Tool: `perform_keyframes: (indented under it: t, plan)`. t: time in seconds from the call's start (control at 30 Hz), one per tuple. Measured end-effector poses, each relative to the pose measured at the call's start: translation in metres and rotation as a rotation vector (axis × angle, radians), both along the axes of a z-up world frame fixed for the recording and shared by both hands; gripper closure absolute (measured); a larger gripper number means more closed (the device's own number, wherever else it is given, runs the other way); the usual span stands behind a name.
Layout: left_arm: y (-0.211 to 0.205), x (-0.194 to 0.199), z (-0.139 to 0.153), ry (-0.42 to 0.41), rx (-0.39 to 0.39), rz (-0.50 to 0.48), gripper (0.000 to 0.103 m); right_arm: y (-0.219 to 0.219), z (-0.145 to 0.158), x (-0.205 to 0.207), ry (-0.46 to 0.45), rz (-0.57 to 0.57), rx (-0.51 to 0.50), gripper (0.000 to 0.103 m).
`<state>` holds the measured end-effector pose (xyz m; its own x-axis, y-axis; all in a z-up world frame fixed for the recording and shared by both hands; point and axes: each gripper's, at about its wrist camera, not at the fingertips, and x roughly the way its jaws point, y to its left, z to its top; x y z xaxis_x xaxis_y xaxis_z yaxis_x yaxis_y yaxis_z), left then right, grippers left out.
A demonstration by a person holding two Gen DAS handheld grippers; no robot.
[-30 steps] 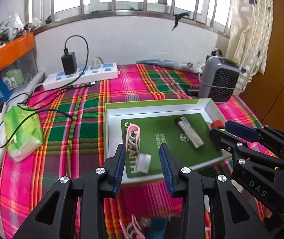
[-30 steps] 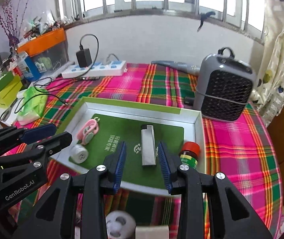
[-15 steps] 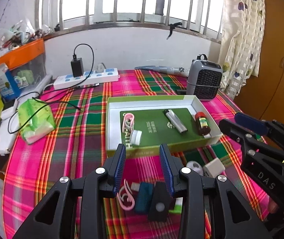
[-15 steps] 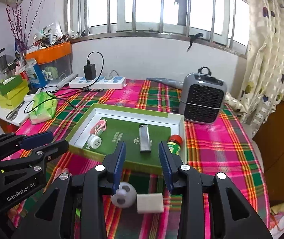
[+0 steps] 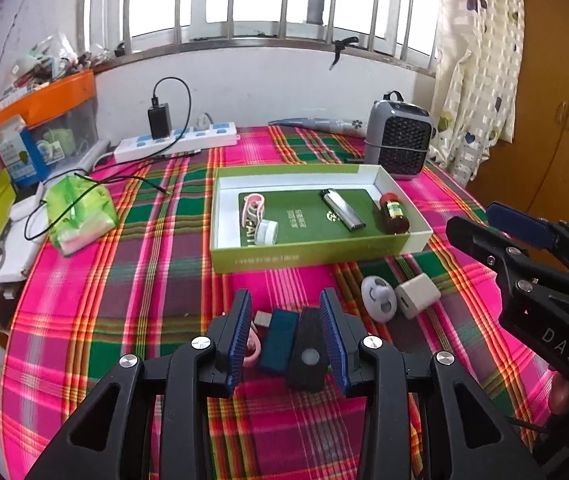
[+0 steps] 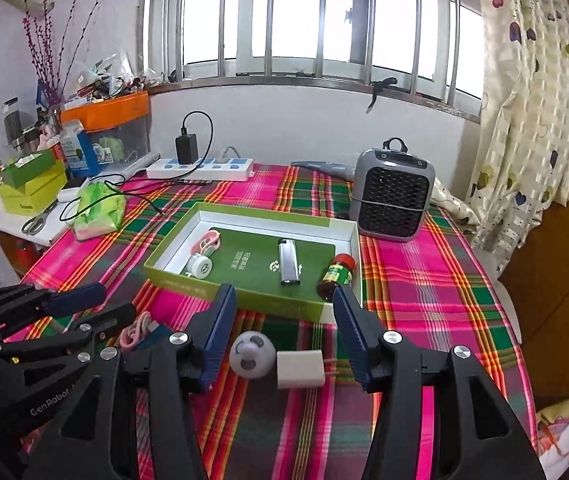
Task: Organize rigid objects
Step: 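Withdraw both tools from the box toward the items on the tablecloth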
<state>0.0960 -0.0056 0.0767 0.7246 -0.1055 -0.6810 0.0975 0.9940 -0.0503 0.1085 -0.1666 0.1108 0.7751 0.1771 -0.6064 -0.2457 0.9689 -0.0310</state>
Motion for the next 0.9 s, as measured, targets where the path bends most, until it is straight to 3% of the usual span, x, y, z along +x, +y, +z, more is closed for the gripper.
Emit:
perform_keyframes:
  t: [0.9]
  plan:
    - [0.021,-0.033,-0.047,0.099,-0.087,-0.010,0.066,-0.030,-0.044,-0.022,0.105,-0.020,0.032,0.051]
